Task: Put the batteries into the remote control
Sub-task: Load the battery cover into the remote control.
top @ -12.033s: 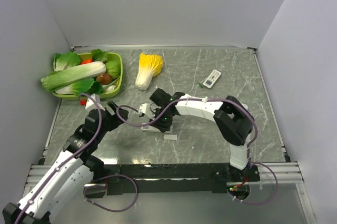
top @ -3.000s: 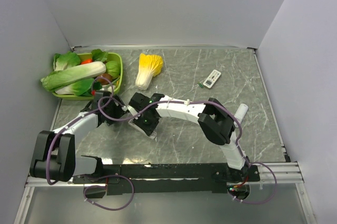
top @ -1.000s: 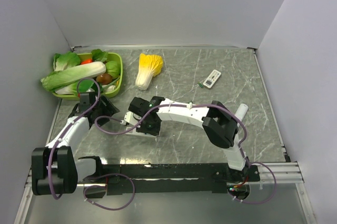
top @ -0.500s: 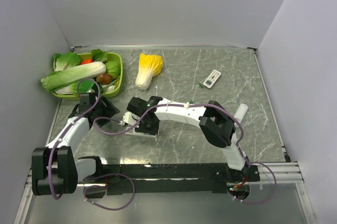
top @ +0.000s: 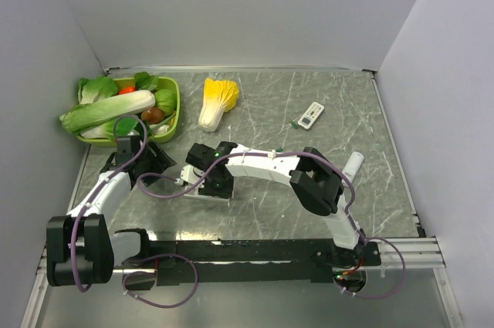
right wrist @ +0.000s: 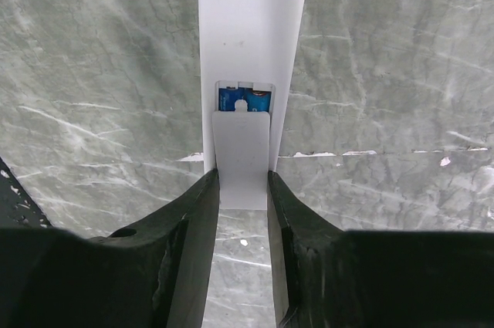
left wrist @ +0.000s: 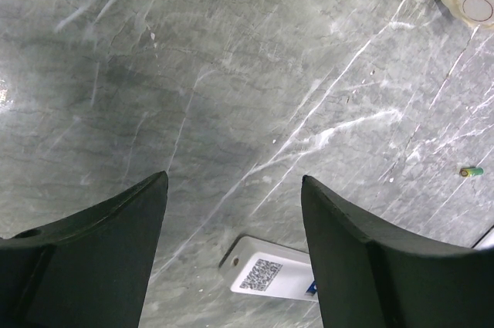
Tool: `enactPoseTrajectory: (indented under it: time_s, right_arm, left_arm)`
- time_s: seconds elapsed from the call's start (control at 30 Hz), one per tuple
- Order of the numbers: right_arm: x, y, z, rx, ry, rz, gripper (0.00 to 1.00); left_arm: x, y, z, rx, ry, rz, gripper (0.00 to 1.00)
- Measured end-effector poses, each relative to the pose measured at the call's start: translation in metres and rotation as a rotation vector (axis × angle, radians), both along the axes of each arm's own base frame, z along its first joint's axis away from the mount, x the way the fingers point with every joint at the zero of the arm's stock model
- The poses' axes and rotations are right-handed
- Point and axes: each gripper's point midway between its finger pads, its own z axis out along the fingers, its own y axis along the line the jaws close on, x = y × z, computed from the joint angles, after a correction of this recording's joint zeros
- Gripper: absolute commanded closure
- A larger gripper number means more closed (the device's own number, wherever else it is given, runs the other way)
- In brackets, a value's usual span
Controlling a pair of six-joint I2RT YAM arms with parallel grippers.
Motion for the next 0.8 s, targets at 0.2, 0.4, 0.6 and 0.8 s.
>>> enactPoseTrajectory:
  time_s: [0.2, 0.4, 0.6, 0.8]
  right_arm:
    - [-0.0001, -0.0003, -0.0012, -0.003, 0.001, -0.001, 0.62]
    - [-0.0001, 0.0000, -0.0015, -0.003, 0.002, -0.010, 0.55]
    - [-0.0001, 0.0010, -0.0017, -0.002, 0.004, -0.015, 0.54]
    - [-0.0004, 0.0015, -0.0012, 0.000, 0.006, -0.015, 0.53]
  left_arm:
    - [-0.0001, -0.0001, -0.0001, 0.000, 0.000, 0.000, 0.26]
    - [-0.0001, -0.0001, -0.0001, -0.001, 0.000, 0.000, 0.26]
    - [0.0001, -0.0002, 0.0000, -0.002, -0.001, -0.001, 0.26]
    - [0.0002, -0.0011, 0.0005, -0.006, -0.003, -0.004, 0.25]
